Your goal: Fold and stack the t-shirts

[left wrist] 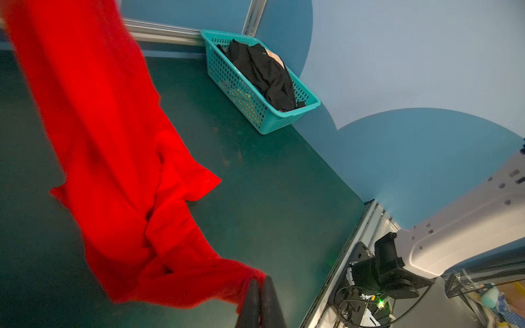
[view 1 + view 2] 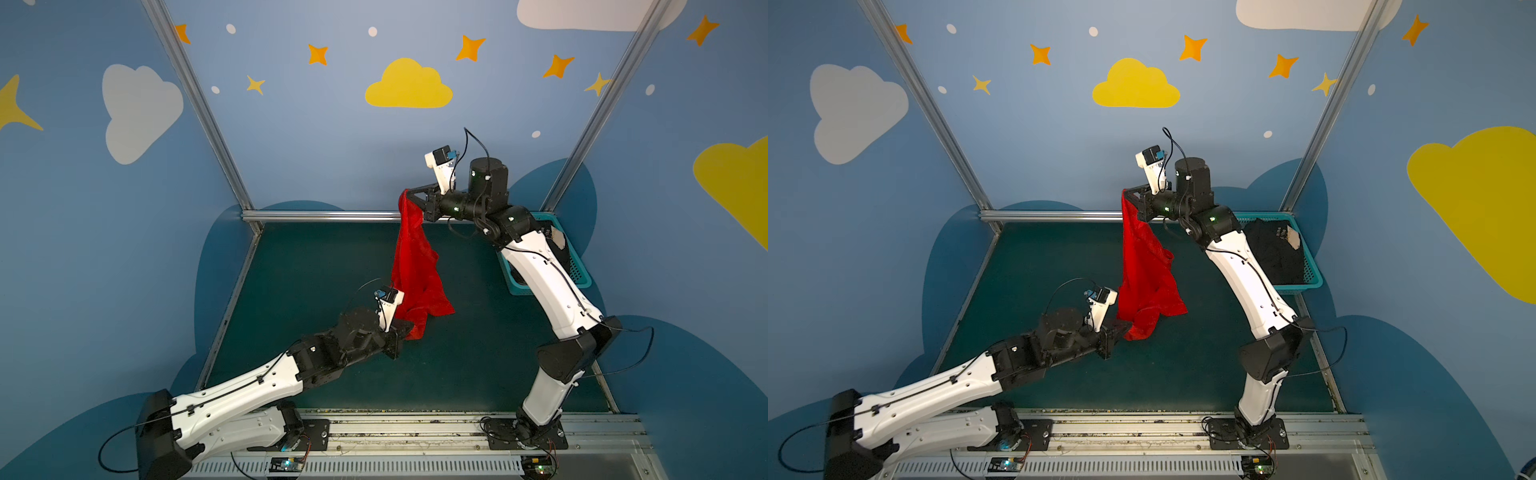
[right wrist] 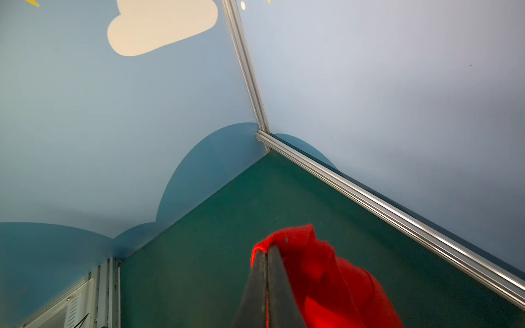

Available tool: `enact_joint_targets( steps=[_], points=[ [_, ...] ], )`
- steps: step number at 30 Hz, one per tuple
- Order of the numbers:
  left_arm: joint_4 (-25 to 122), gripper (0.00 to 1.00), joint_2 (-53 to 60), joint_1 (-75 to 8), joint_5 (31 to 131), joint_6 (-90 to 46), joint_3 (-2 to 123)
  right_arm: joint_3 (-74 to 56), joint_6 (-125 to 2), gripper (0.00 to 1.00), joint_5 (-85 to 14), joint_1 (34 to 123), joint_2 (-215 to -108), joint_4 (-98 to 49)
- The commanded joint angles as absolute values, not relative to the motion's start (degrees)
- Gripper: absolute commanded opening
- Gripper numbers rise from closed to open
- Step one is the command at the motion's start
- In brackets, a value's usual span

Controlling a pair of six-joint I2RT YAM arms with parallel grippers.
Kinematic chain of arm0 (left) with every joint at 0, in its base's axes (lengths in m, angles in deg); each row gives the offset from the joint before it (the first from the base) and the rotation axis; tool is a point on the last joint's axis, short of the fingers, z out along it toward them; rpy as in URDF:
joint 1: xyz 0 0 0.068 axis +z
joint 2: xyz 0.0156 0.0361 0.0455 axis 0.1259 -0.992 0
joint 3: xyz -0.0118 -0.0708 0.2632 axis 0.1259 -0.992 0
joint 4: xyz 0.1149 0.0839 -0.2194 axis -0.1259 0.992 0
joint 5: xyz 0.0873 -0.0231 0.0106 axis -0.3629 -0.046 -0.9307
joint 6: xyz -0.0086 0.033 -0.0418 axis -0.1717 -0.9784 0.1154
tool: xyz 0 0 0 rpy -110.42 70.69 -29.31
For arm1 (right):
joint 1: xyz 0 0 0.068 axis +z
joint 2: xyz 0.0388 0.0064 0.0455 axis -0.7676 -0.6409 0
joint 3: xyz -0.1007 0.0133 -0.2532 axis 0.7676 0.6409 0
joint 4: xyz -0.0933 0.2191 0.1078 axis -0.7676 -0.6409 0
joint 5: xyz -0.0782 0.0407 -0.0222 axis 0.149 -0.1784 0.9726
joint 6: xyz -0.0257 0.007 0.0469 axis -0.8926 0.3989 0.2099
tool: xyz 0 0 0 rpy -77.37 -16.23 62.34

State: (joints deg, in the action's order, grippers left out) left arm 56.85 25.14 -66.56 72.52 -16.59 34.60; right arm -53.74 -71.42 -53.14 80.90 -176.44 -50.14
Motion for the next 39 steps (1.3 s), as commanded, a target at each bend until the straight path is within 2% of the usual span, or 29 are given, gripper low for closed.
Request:
enact_joint_targets(
  steps=[1,7,13,15,16,20,21,23,26,28,35,39],
  points=[
    [52.23,0.05,19.79,-69.51,75.46,-16.4,37.15,-57.75,-69.51,0.0,-59.35,81.72,-178.56,-47.92],
    [51.31,0.05,4.5,-72.77,82.11,-19.29,45.88,-69.3,-65.97,0.0,-71.42,84.46,-187.29,-52.11],
    [52.73,0.05,-8.86,-74.62,89.02,-19.91,53.7,-70.54,-67.22,0.0,-74.91,87.19,-191.12,-56.7],
    [54.75,0.25,-11.8,-74.91,90.9,-20.17,56.2,-68.76,-68.04,0.0,-75.66,87.66,-191.2,-57.53],
    [55.82,0.3,-12.34,-74.99,91.33,-20.54,56.94,-67.47,-67.96,0.0,-76.09,87.75,-191.0,-57.24],
    [58.2,0.77,-8.13,-75.26,89.89,-22.27,55.42,-60.54,-67.88,0.0,-75.63,87.73,-189.0,-55.09],
    [59.54,0.84,-5.89,-75.26,88.48,-22.89,54.65,-58.91,-67.97,0.0,-75.21,87.75,-188.5,-54.58],
    [63.05,0.9,-1.17,-75.26,85.69,-24.32,53.2,-56.3,-68.18,0.0,-74.4,87.71,-187.76,-54.3],
    [68.97,0.9,7.3,-75.31,81.47,-25.42,50.57,-52.63,-68.17,0.0,-73.46,87.64,-187.06,-53.75],
    [72.84,0.87,13.28,-75.27,78.79,-25.76,48.8,-50.05,-67.33,0.0,-73.27,87.58,-186.66,-52.68],
    [80.34,0.51,37.75,-75.03,60.66,-24.0,43.65,-39.36,-62.12,0.0,-74.4,89.17,-184.39,-47.78],
    [81.57,0.5,47.35,-72.61,49.63,-22.65,40.73,-32.2,-63.5,0.0,-72.32,93.35,-182.12,-48.38]
  ],
)
